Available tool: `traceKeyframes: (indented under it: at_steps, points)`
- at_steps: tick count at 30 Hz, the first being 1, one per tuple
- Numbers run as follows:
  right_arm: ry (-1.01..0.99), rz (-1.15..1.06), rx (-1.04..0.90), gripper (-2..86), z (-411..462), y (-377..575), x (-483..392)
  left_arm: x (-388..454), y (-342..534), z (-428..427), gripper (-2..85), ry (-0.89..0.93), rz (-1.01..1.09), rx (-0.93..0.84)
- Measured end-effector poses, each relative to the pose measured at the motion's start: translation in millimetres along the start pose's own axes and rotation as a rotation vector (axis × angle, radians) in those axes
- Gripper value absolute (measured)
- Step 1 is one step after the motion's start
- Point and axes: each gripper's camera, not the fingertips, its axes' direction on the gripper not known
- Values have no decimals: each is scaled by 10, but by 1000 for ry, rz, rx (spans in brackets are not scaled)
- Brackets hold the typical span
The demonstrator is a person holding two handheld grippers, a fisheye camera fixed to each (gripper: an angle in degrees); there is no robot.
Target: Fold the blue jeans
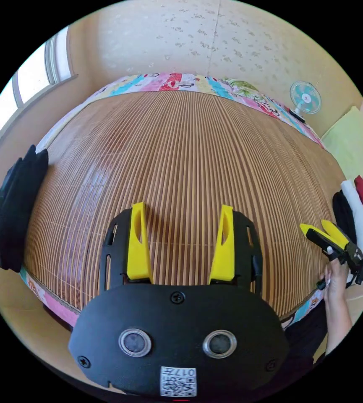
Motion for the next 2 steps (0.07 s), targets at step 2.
traceKeyframes:
  at_steps: [2]
  points:
    - [31, 40, 37, 253, 66, 154, -37, 35, 18, -17, 241, -13, -28, -4]
